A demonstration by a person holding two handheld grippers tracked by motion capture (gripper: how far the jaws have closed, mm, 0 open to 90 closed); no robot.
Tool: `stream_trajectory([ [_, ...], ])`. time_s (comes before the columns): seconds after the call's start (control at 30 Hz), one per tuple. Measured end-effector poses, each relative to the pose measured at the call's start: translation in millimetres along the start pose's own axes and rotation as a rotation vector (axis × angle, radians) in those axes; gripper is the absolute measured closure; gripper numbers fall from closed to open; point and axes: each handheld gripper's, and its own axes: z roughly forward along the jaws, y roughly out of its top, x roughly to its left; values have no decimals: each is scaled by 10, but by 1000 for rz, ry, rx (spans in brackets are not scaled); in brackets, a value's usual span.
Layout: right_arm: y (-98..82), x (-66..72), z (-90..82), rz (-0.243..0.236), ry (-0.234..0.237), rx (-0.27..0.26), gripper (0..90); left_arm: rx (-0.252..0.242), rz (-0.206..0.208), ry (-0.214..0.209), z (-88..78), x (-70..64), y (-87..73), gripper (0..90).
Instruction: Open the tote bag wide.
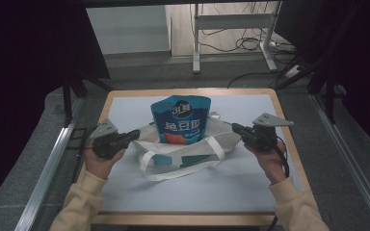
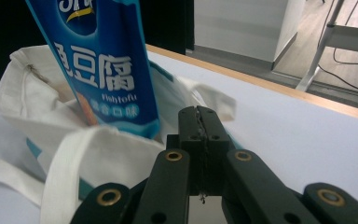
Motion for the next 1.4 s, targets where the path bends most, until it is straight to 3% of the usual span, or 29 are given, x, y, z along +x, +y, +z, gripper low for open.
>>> stream_trajectory([
  [0.1, 73, 43, 175, -7, 9, 30, 887, 52, -3, -7, 173, 32, 81, 900],
  [0.13, 93, 72, 291, -9, 15, 53, 887, 91, 3, 5, 276, 70, 105, 900],
  [0.3, 75, 142, 493, -14, 34, 102, 888, 150, -15, -5, 424, 146, 89, 900],
  [0.4, 29, 203, 604, -16, 52, 138, 888, 189, -4, 9, 510, 179, 49, 900],
  [0.63, -110, 279, 649, -30, 69, 199, 888, 210, -2, 13, 586, 203, 40, 900],
  [0.9, -409, 368, 636, -48, 101, 282, 888, 216, -17, 26, 744, 264, 31, 900],
  [1.03, -548, 402, 643, -50, 115, 313, 889, 203, -45, 39, 825, 316, 43, 900],
  [1.3, -711, 485, 608, -82, 125, 342, 890, 204, -140, 50, 982, 452, 61, 900],
  [1.4, -787, 499, 625, -81, 129, 359, 890, 213, -153, 46, 1032, 480, 52, 900],
])
